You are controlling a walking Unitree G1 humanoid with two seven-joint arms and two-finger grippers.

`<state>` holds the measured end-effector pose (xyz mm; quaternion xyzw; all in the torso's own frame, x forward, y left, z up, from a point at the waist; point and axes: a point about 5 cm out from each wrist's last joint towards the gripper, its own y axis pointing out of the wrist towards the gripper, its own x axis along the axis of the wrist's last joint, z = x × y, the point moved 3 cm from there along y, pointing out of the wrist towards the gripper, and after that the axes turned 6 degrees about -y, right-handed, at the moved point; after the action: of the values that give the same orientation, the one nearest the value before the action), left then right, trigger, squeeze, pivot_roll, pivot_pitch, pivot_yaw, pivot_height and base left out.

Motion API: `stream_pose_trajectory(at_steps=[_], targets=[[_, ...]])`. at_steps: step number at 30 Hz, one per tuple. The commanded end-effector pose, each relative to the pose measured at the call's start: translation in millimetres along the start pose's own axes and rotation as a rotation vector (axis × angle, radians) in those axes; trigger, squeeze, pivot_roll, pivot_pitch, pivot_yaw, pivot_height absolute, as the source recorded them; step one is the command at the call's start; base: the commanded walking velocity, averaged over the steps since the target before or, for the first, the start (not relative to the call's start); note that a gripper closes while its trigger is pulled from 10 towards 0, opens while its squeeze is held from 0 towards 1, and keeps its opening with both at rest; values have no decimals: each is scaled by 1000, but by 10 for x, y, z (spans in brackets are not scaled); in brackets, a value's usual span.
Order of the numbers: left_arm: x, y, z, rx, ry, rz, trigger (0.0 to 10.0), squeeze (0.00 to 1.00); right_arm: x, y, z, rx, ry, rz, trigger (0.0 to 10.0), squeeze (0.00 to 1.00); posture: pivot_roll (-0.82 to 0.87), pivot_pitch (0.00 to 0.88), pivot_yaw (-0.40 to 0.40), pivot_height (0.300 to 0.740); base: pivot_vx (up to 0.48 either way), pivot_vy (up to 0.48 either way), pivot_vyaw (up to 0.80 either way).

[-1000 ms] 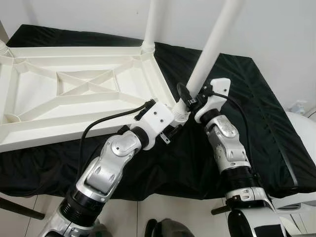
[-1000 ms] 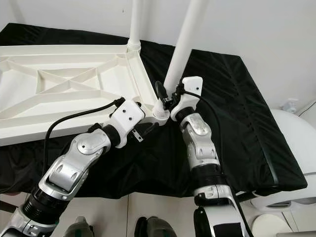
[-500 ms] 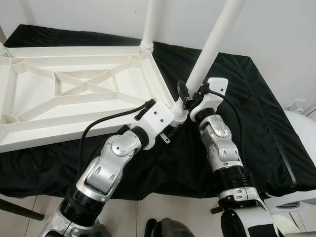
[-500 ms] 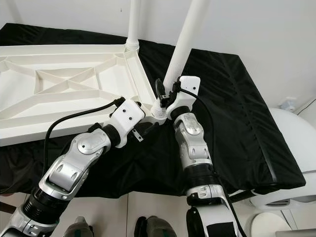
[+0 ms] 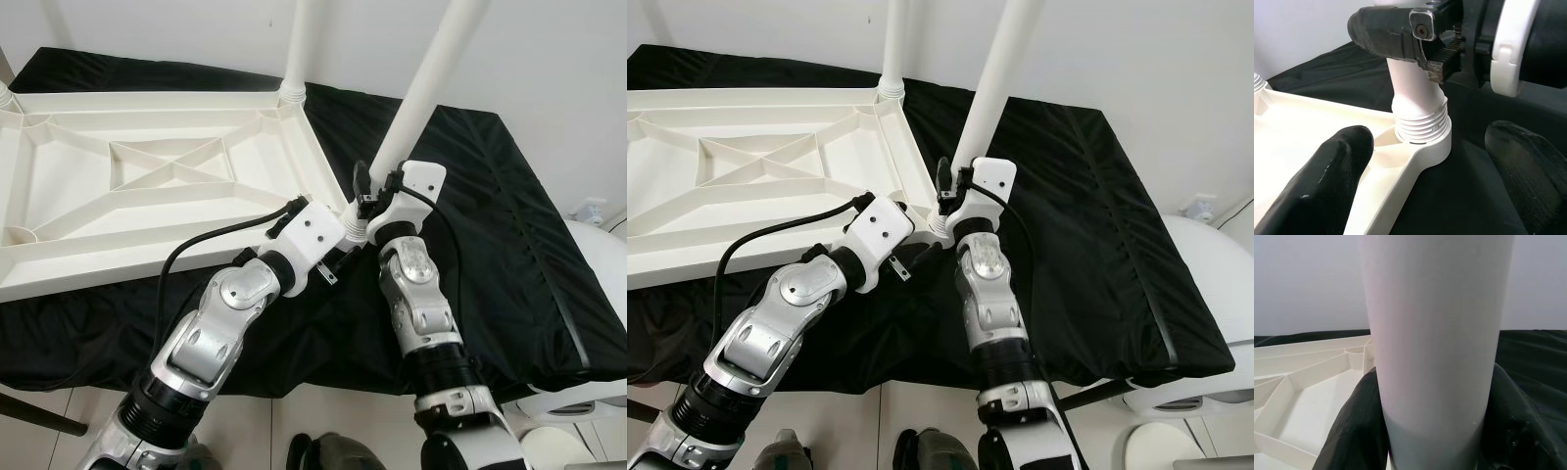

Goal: Building children table

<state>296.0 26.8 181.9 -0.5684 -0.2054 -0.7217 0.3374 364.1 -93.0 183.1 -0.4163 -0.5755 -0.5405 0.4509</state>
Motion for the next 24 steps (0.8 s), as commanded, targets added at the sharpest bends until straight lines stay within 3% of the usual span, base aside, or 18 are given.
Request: stream_pose_trajectory(at_steps=[1,13,24], targets=[[36,-5,-26,-5,3,-12,10000,0,-360,-151,-96,-70,-17,146,10000,0,112,92,-150,740,0,0,0],[44,4,-30,-8,2,-15,10000,0,-303,-94,-257,-255,-9,155,10000,0,113,91,-144,740,0,0,0],[46,-1,-17,-3,5,-14,10000,0,-181,22,-287,-322,-6,147,10000,0,119,89,-144,740,0,0,0]])
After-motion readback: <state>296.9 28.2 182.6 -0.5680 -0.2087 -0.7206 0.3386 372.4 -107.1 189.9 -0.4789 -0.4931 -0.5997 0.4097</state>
